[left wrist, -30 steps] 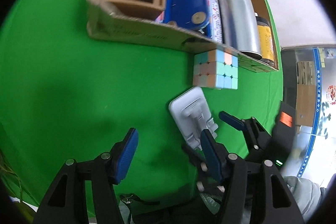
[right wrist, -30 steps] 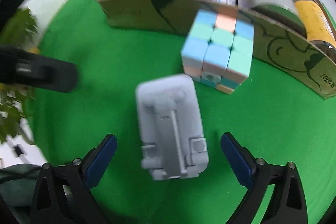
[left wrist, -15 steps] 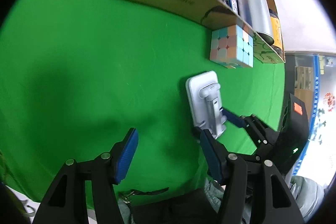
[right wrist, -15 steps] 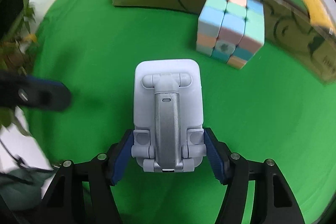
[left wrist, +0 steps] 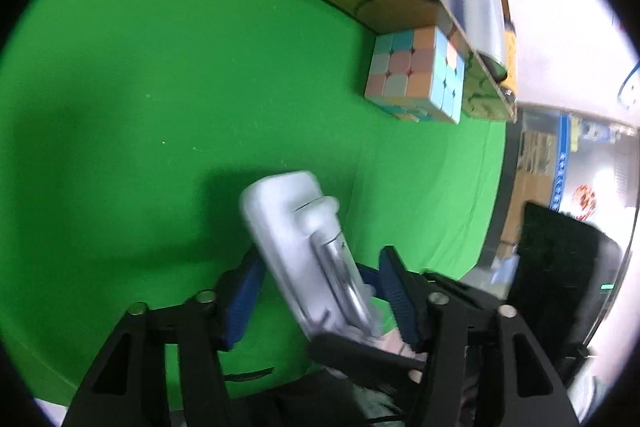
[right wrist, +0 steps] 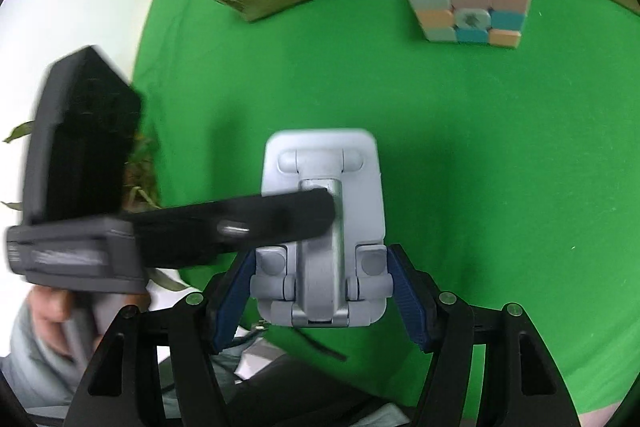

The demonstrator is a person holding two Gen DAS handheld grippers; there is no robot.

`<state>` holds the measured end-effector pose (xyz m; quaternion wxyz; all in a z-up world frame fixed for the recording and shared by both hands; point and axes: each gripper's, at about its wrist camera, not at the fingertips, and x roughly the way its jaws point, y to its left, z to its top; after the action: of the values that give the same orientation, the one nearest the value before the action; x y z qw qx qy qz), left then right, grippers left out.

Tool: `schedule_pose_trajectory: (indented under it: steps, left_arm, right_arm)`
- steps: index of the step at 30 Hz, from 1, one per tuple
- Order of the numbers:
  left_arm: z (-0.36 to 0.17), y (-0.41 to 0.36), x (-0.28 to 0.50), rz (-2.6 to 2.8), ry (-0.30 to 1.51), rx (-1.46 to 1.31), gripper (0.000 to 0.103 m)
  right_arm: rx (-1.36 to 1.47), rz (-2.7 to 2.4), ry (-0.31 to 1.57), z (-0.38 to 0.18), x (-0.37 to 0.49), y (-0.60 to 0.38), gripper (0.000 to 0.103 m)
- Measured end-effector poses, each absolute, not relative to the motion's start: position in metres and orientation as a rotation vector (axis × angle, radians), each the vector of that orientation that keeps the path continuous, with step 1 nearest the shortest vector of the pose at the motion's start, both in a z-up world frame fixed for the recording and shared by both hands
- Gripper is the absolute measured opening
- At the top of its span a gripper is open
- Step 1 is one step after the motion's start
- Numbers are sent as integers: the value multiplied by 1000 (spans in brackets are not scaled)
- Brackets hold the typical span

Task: Organize rigid objects
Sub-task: 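Lift the phone stand with both tools and carry it over the box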

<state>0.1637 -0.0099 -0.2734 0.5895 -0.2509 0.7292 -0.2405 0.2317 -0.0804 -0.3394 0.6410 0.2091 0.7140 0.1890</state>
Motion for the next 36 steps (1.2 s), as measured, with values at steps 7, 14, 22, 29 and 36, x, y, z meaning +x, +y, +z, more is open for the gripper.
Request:
schedule_pose_trajectory:
  steps: [7,14,22,29,36]
  left_arm:
    - [-250,-6,162,-599,1621,-654,36]
    - [-189,-5,177,-617,1469,-641,27]
    - [-72,-8,209,-721,1212,-554,24]
    - [-12,-14,235,-824,1117,-480,24]
    - [-2,-43,269,-836,1112,-356,23]
  right_arm:
    - [471,454,1581,-302,233,-92,63]
    - [403,502,1470,-242,237,-91,63]
    - [403,533,1217,-124,259,-96,63]
    - [379,468,1093,-51,291,-97,63]
    - [356,402,1074,-24,325,-109,53]
